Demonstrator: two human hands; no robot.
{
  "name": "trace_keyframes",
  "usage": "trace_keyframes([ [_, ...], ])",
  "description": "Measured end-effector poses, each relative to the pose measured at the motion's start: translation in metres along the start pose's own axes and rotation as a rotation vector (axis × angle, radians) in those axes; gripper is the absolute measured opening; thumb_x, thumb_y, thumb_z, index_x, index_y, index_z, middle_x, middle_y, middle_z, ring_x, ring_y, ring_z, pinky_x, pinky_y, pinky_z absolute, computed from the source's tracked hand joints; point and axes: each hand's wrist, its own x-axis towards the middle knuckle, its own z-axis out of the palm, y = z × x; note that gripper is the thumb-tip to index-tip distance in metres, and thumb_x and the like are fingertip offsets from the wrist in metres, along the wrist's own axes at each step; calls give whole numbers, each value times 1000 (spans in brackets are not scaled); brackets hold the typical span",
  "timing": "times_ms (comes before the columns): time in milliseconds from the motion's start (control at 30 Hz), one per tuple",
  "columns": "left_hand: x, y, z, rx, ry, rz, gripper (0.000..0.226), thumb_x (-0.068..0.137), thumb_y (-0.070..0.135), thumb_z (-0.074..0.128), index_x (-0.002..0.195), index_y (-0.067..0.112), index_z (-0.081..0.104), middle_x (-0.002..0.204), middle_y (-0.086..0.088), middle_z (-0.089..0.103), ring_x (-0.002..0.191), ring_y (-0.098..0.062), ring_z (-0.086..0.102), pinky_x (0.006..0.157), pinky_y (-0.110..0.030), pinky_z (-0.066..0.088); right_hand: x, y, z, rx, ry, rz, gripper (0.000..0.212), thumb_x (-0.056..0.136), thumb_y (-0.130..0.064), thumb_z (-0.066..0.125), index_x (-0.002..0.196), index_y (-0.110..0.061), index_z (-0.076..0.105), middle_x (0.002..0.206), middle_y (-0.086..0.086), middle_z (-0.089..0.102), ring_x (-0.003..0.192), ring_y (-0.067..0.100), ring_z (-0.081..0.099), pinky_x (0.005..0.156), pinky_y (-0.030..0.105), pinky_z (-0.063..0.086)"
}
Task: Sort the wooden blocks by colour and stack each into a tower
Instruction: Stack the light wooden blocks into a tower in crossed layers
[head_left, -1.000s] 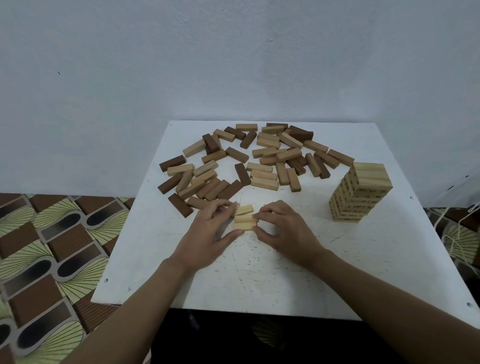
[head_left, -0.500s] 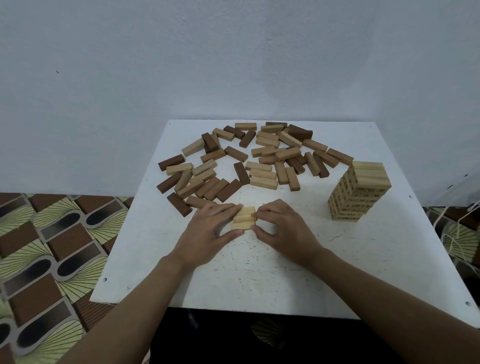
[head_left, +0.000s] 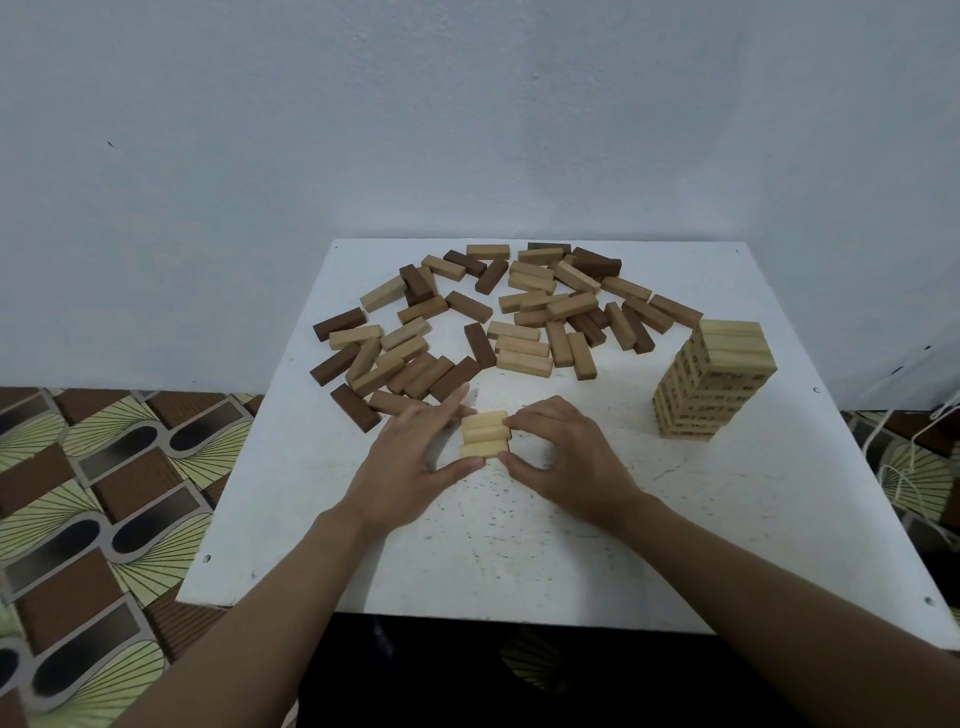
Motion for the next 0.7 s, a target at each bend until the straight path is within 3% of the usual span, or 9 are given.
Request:
trace_keyframes([
  [133, 0, 1, 0, 20, 7, -12, 83, 88, 63, 64, 159, 40, 26, 135, 30, 53, 122, 0, 45, 102, -37, 42, 0, 0, 0, 1, 15, -7, 38, 84, -34, 79, 115, -14, 72, 112, -2, 71, 99, 9, 56, 87, 19, 46],
  [300, -1, 5, -2, 78, 33, 11, 75, 89, 67, 59, 154, 35, 39, 134, 17, 59, 123, -7, 45, 102, -39, 42, -1, 1, 0, 4, 29, -27, 37, 82, -32, 80, 114, -13, 72, 110, -1, 72, 97, 12, 58, 87, 26, 52],
  [700, 1, 5, 0, 123, 35, 15, 67, 91, 67, 57, 149, 37, 45, 137, 20, 57, 122, -1, 40, 96, -33, 39, 0, 3, 0, 10, 28, -34, 35, 80, -31, 83, 108, -13, 75, 105, -1, 74, 92, 7, 58, 81, 18, 50],
])
